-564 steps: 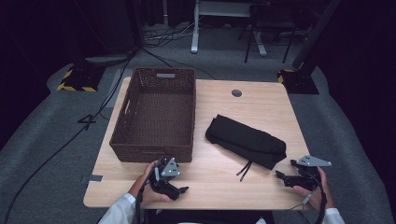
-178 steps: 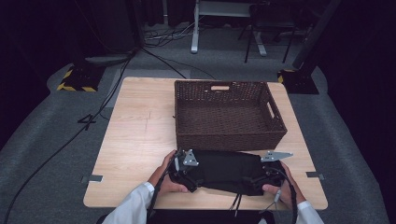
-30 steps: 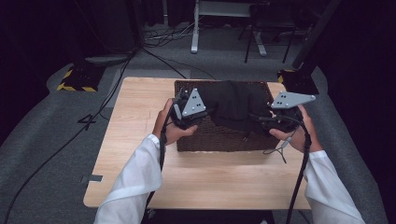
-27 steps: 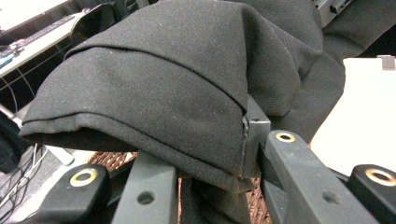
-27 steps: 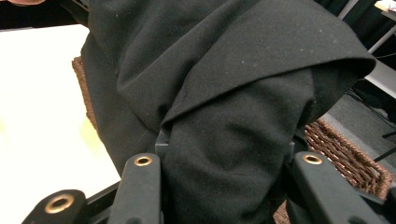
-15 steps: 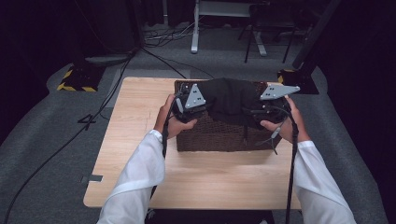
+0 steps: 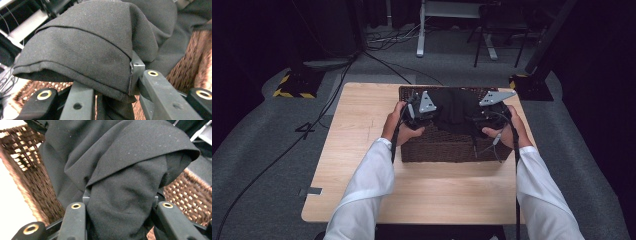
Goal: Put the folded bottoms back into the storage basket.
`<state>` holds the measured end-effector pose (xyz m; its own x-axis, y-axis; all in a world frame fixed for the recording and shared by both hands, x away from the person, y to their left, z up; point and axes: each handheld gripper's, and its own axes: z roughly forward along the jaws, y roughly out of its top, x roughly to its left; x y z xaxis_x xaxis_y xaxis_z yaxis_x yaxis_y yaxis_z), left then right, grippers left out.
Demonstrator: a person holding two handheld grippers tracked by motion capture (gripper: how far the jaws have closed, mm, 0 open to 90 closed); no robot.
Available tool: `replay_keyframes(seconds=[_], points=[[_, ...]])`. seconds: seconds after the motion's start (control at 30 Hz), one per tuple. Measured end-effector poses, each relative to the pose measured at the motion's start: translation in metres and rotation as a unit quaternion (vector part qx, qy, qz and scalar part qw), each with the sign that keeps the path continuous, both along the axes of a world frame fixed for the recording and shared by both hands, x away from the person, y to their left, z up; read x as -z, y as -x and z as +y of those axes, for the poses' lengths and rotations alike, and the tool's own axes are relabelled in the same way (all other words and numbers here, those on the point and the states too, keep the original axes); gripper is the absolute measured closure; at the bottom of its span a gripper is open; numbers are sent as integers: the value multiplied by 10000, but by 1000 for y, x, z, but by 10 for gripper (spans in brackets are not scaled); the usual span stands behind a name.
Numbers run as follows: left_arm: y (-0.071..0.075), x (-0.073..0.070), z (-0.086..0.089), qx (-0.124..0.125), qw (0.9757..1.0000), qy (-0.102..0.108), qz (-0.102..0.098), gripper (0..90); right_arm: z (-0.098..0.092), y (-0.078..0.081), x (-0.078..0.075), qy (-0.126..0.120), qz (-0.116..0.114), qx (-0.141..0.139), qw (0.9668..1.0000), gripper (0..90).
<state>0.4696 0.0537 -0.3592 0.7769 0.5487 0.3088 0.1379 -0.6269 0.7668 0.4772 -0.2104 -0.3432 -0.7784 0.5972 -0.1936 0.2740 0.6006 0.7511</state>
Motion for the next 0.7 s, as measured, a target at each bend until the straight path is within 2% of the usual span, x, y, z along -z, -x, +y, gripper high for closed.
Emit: replay_keyframes(seconds=[0.03,0.1,0.17,0.4,0.6,0.7], points=[[-1,3,-3,38,9999,-114,27,732,-1,-1,3,17,50,10,10000,599],[-2,5,-5,39,9998,-162,81,731,-3,-4,9,28,171,14,9998,598],[-5,9,-10,28,9991,-372,213,730,-4,-7,14,76,261,14,9996,597],[-11,18,-21,-20,9964,-684,507,722,-6,-14,25,265,527,93,9982,590],[-16,26,-25,-4,9923,-932,816,711,-8,-19,35,414,814,159,9957,576],[-17,29,-26,-14,9898,-1107,894,708,-8,-20,39,486,895,144,9947,573]])
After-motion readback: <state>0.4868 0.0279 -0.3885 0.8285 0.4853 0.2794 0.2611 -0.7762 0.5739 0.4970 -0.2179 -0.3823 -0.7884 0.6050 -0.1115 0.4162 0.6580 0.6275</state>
